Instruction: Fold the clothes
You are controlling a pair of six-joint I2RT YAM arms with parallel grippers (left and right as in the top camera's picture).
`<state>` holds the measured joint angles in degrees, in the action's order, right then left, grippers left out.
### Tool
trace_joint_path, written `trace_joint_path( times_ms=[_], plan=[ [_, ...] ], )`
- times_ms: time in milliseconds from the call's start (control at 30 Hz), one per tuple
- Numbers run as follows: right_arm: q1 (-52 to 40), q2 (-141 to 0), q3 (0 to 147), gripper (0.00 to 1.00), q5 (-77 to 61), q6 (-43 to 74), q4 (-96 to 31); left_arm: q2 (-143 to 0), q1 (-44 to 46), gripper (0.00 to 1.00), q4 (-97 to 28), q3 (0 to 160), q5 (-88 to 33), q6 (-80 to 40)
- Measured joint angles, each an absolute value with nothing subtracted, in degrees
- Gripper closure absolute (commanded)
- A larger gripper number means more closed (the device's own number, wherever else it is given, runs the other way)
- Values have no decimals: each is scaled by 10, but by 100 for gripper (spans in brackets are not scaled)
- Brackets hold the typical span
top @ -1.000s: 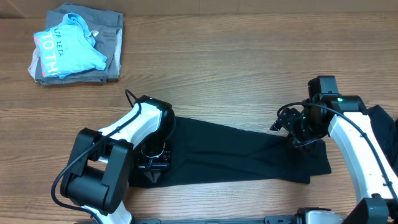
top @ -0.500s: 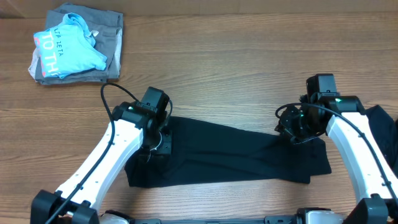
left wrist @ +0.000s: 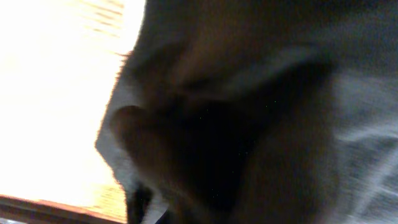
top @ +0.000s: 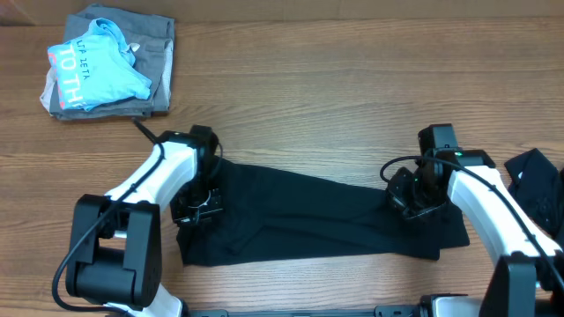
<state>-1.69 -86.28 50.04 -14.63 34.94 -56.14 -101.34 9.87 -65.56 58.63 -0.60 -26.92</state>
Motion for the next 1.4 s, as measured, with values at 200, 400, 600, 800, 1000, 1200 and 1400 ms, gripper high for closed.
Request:
trace_joint_path(
  times_ms=[200,400,600,800,1000,1200,1400],
  plan=[
    [-17,-903,485,83,-136,376,-533,-1014,79,96,-655,586,-3,-269],
    [-16,-936,479,82,-131,392,-510,-1014,70,96,-635,583,-2,-269],
    [-13,-938,479,87,-121,414,-510,-1014,64,96,-609,546,-2,-269],
    [11,-938,479,86,-115,439,-488,-1014,36,96,-607,526,-22,-268],
    [46,-938,479,85,-116,442,-444,-1014,31,96,-608,525,-41,-266],
    [75,-938,479,80,-109,431,-393,-1014,31,96,-608,525,-50,-265],
    [106,-943,492,81,-100,424,-389,-1014,31,96,-614,527,-56,-264]
  ],
)
